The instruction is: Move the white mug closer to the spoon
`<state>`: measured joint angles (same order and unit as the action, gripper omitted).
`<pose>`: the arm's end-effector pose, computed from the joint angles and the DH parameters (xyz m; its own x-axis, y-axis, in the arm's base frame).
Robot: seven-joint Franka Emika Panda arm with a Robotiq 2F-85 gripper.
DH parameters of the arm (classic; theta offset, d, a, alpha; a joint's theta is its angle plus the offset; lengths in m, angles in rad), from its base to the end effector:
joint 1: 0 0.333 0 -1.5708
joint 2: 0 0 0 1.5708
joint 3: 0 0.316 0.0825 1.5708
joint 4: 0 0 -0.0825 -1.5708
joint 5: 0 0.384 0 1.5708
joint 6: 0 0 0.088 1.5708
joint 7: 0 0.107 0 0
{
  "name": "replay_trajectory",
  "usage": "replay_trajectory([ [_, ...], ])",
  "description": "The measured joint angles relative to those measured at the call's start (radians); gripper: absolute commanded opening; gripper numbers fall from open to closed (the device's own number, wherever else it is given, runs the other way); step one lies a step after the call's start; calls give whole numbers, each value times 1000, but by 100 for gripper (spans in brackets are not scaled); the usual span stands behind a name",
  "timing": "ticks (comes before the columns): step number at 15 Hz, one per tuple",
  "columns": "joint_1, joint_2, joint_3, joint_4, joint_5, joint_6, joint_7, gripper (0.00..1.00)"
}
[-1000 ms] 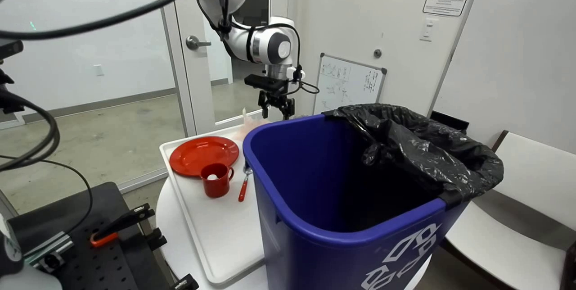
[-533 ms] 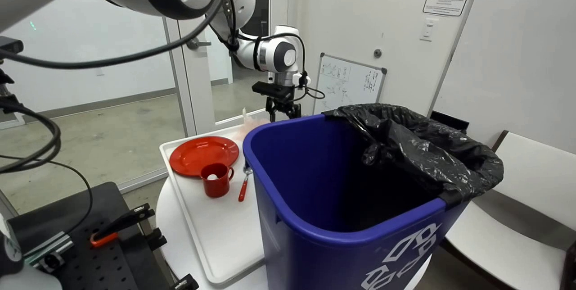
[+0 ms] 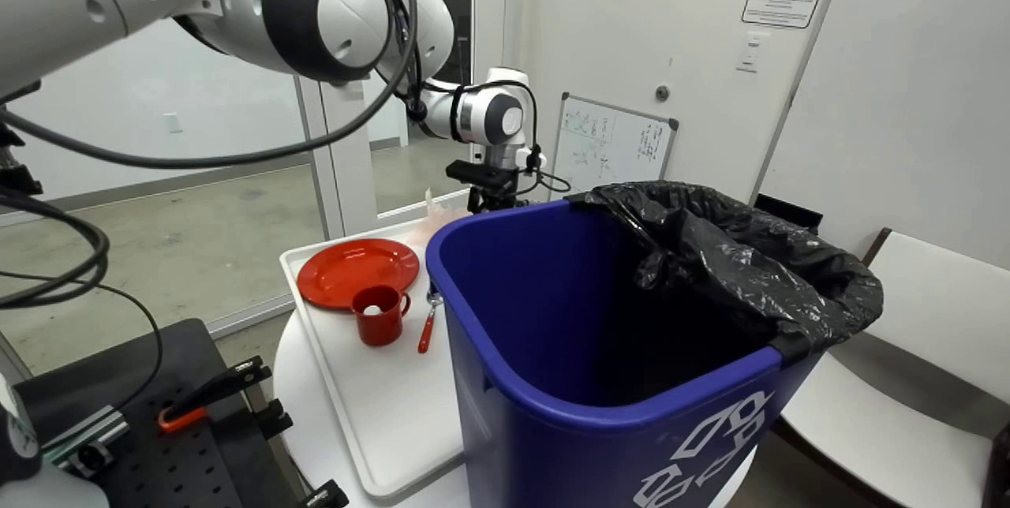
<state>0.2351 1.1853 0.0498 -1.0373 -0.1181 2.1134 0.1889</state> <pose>0.7296 0.1951 0.0927 0.9868 0.1296 -0.0976 0.1365 -0.9884 0.0673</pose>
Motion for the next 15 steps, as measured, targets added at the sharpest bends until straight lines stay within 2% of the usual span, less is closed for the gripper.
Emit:
replay_trajectory([
  [4, -1, 50, 0, 54, 9, -27, -7, 100],
  [5, -1, 61, 0, 67, 9, -35, -8, 95],
  [6, -1, 72, 0, 81, 10, -45, -10, 74],
  [8, -1, 90, 1, 106, 13, -62, -13, 69],
  [15, -1, 146, 9, 194, 27, -109, -27, 17],
])
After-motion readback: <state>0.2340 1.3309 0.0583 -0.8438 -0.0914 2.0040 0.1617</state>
